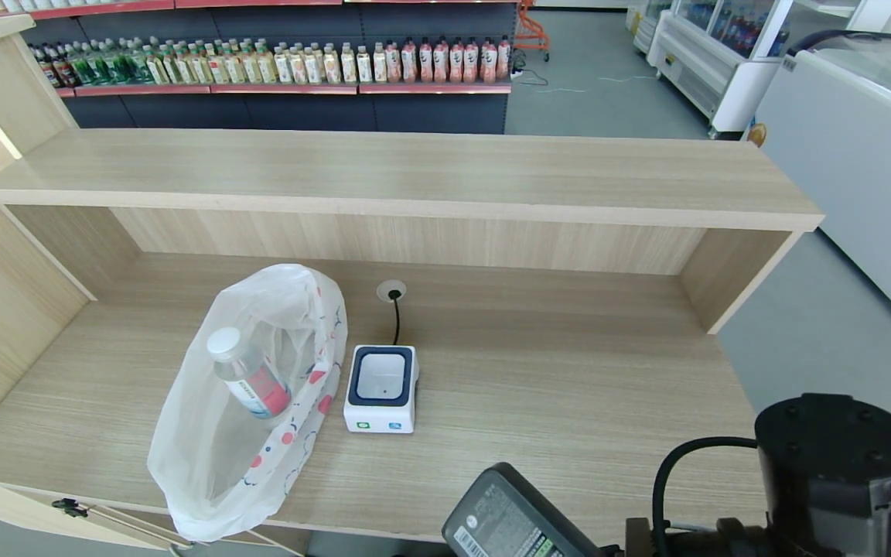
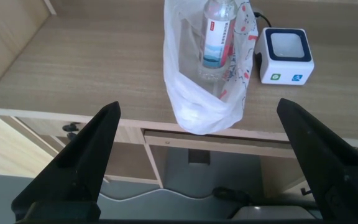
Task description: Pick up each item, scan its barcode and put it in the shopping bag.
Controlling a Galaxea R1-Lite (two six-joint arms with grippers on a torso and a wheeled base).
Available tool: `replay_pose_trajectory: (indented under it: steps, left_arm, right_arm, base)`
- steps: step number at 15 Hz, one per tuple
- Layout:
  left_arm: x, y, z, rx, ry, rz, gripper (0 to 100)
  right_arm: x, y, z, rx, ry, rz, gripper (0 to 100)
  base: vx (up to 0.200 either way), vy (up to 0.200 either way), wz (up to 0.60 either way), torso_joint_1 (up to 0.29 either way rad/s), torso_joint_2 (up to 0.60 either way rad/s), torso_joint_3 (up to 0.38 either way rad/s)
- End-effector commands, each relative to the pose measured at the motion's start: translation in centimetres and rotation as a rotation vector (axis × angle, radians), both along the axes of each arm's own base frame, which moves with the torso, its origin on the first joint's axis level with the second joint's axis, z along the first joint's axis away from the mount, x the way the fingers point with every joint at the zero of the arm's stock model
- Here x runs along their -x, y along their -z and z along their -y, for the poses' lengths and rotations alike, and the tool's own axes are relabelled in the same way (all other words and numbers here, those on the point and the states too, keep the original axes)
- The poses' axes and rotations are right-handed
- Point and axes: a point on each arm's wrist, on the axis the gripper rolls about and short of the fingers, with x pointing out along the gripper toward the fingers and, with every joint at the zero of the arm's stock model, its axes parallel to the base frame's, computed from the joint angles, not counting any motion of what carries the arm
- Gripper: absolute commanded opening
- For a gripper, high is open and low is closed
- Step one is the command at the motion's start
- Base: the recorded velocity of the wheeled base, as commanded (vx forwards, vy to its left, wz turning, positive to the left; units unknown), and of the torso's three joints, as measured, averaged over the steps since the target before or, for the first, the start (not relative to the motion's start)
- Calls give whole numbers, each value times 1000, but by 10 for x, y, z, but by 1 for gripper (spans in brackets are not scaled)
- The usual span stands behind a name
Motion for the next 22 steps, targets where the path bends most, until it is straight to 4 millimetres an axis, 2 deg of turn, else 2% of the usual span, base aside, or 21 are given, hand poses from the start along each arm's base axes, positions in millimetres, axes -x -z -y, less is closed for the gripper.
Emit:
replay_pose_trajectory:
  steps: [1,9,22]
  left_arm:
    - [0,0,0,-1,-1,0,100]
    - [0,0,0,-1,-1,0,100]
    - [0,0,0,0,-1,0,100]
  right_arm:
    - [1,-2,0,-9,-7,10,0]
    - [1,-8,4,-28,3,28,0]
    - [1,-5,3,-19,0,21,0]
  base:
    - [0,0,0,0,0,0]
    - [0,0,0,0,0,0]
    - [0,0,0,0,0,0]
